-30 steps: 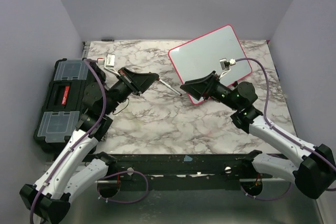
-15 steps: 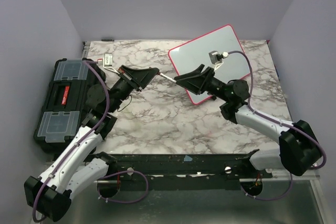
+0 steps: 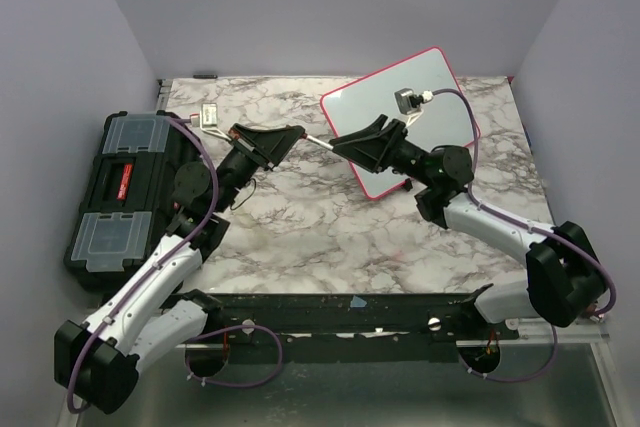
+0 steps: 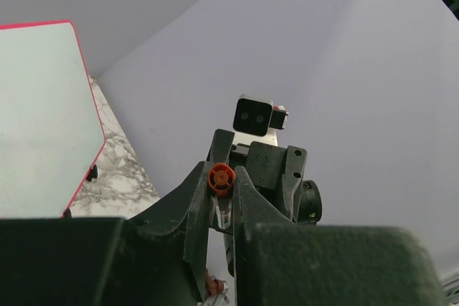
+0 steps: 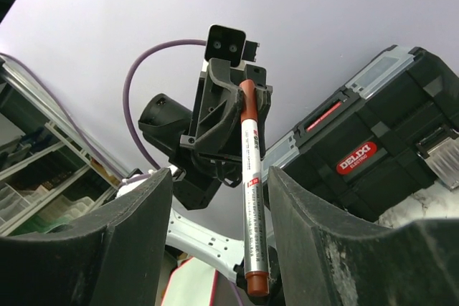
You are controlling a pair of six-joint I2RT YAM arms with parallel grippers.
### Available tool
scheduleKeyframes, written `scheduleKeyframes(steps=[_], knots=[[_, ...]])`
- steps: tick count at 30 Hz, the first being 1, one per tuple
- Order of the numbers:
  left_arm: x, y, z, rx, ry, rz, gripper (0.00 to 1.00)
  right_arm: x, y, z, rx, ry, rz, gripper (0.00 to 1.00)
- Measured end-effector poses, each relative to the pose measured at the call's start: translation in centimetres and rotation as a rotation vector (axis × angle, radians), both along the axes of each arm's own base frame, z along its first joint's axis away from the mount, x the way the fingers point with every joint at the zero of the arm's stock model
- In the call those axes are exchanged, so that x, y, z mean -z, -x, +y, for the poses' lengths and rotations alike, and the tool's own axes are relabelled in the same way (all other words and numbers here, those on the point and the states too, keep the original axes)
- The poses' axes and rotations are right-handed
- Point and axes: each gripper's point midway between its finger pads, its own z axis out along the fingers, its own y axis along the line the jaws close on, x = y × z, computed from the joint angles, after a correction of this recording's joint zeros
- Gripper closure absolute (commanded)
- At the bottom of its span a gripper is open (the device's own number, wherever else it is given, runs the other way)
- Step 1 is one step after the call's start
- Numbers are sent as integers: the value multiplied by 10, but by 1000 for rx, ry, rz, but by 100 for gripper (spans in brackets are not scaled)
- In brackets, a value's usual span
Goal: Write a sentence on the whiteboard
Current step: Open the whiteboard marker at the center of the board.
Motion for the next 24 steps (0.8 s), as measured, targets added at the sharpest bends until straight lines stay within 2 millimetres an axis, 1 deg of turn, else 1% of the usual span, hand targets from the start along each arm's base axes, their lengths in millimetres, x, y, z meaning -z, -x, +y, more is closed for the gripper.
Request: scheduleKeyframes(steps=[3, 9, 11, 16, 21, 24], knots=[[1, -3, 0, -6, 8, -4, 100, 3, -2, 1, 1, 7, 9, 47], [0, -8, -5, -7, 18, -16, 100, 8, -7, 7, 6, 37, 28, 49], [0, -9, -7, -4, 19, -19, 100, 10, -8, 7, 8, 42, 29, 52], [5, -10, -12, 4, 19, -20, 100, 12, -10, 8, 17, 50, 39, 55], [14, -10, -15, 3, 22, -15, 100, 17, -14, 11, 21, 55, 53, 58], [15, -10, -16, -1, 24, -18, 100, 19, -16, 12, 23, 58, 60, 59]])
